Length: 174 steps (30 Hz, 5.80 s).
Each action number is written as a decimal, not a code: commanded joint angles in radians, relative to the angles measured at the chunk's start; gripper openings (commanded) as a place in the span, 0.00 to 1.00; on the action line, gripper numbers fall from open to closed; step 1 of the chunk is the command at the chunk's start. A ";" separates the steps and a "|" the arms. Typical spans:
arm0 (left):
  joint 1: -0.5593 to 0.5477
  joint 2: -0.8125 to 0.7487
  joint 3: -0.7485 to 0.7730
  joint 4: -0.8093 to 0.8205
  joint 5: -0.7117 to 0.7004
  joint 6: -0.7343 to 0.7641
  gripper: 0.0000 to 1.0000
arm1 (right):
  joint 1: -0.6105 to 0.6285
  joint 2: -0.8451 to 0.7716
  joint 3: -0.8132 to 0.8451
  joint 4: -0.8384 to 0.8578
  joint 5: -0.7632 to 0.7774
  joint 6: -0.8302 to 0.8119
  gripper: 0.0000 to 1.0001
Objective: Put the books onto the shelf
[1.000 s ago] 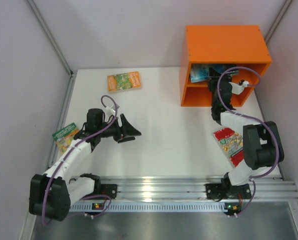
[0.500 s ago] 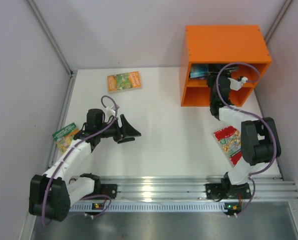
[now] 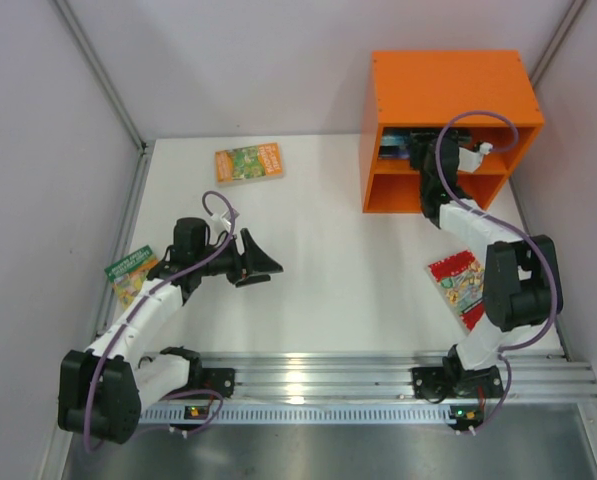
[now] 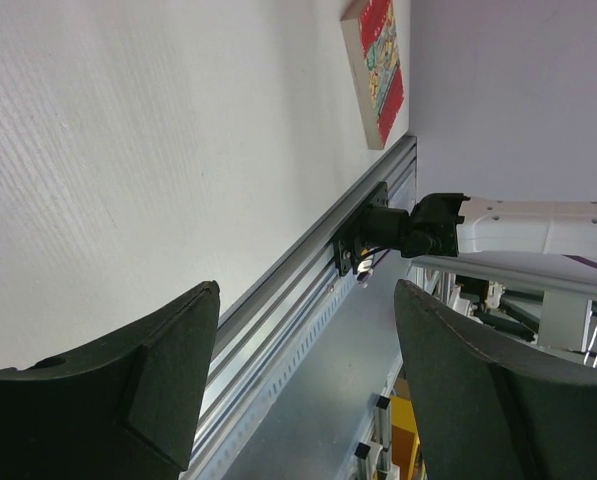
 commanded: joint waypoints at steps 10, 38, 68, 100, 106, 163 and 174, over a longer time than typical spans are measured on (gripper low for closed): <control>-0.001 -0.028 -0.018 0.051 0.015 -0.018 0.75 | 0.019 -0.109 0.103 -0.223 -0.164 0.006 0.55; -0.001 -0.092 -0.044 0.028 -0.009 -0.036 0.74 | 0.007 -0.187 0.140 -0.547 -0.175 -0.086 0.47; -0.003 -0.079 -0.055 0.026 -0.037 -0.027 0.74 | 0.001 -0.086 0.163 -0.590 -0.176 -0.049 0.22; -0.001 -0.074 -0.002 -0.001 -0.063 -0.026 0.73 | -0.024 -0.251 0.138 -0.539 -0.233 -0.249 0.47; -0.001 -0.083 0.010 -0.003 -0.088 -0.030 0.73 | -0.025 -0.444 -0.039 -0.550 -0.312 -0.342 0.63; -0.009 -0.085 -0.073 0.019 -0.150 0.033 0.84 | -1.067 -0.506 -0.688 -0.743 -0.734 -0.884 0.89; -0.014 -0.088 -0.071 0.017 -0.147 0.037 0.84 | -0.725 -0.618 -0.767 -0.719 -0.748 -0.830 0.81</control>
